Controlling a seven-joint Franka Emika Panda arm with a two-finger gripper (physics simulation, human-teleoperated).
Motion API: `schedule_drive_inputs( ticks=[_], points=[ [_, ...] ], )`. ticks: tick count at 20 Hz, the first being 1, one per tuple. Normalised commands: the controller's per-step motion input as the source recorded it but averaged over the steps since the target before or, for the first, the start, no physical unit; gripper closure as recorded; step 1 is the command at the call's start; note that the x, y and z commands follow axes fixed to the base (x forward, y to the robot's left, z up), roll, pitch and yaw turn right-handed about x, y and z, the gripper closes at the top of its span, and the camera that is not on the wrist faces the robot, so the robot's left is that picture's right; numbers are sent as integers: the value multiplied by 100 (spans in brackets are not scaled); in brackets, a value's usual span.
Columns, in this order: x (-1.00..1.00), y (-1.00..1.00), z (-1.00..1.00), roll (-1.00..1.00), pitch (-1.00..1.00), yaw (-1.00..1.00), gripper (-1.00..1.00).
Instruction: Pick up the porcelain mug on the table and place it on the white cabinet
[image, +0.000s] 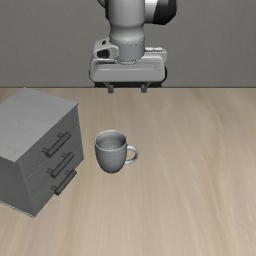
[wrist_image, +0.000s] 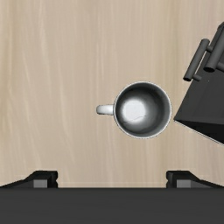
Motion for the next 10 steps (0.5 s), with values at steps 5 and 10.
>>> schedule_drive_inputs(
  ticks=[5, 10],
  points=[
    [60, 20, -20, 0, 0, 0, -100],
    [0, 0, -100, 0, 0, 0, -100]
  ],
)
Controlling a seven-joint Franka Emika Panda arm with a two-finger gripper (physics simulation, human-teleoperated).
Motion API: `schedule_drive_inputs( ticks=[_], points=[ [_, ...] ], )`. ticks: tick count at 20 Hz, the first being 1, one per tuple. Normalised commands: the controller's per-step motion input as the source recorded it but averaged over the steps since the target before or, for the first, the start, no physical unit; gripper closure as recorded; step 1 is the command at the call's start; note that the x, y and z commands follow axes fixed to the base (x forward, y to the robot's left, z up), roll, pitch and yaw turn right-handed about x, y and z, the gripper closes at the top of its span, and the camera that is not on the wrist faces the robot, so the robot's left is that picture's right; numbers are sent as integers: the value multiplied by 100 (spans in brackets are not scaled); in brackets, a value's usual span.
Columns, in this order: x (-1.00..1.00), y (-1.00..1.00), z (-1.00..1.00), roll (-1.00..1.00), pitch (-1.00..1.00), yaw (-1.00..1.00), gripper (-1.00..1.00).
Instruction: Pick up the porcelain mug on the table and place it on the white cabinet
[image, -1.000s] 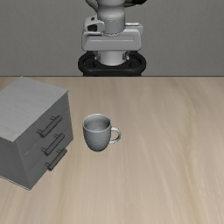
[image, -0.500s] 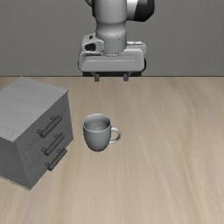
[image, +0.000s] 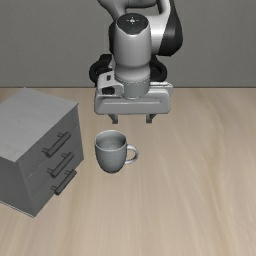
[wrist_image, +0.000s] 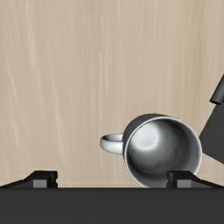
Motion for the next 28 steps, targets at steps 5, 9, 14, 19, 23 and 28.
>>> schedule_drive_inputs(
  ticks=[5, 9, 14, 19, 23, 28],
  points=[
    [0, 0, -100, 0, 0, 0, -100],
    [0, 0, -100, 0, 0, 0, -100],
    [0, 0, 0, 0, 0, 0, 100],
    [0, 0, 20, 0, 0, 0, 100],
    [0, 0, 100, 0, 0, 0, 100],
    [0, 0, 100, 0, 0, 0, 100]
  ],
)
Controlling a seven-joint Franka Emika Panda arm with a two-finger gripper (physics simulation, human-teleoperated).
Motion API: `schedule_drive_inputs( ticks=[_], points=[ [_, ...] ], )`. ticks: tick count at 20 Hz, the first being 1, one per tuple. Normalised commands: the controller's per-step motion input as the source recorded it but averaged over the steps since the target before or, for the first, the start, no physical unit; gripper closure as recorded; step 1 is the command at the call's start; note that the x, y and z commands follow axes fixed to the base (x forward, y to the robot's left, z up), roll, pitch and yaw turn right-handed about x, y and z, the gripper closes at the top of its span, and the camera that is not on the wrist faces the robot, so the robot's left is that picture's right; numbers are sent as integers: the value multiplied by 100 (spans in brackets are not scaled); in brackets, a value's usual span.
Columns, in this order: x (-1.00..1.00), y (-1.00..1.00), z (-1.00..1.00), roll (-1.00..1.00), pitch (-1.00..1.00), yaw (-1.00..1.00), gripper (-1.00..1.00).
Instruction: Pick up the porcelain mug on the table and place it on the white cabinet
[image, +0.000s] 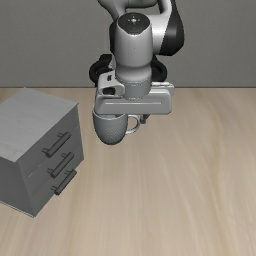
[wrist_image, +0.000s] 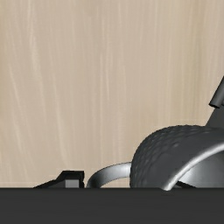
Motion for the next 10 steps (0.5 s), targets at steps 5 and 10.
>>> schedule_drive_inputs(
  ticks=[5, 10],
  points=[
    [0, 0, 100, 0, 0, 0, 100],
    [0, 0, 100, 0, 0, 0, 100]
  ],
)
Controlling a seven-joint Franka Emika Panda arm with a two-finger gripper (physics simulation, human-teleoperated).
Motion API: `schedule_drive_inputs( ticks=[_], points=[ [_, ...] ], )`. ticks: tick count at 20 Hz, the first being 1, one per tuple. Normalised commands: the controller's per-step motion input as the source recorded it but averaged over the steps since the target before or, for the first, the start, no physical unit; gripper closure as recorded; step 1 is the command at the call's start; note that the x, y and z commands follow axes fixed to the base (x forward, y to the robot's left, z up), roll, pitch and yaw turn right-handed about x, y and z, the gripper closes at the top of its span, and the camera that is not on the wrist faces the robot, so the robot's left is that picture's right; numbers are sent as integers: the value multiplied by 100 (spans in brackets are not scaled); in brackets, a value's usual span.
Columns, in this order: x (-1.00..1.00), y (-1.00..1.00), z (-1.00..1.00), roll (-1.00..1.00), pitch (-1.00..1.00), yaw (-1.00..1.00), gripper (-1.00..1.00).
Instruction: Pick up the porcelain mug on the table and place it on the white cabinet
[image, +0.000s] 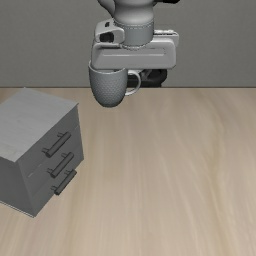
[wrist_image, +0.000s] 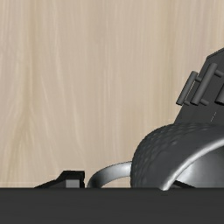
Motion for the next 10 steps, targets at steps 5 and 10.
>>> schedule_drive_inputs(
  ticks=[5, 10],
  points=[
    [0, -60, 40, 0, 0, 0, 100],
    [0, -100, 0, 0, 0, 0, 100]
  ],
)
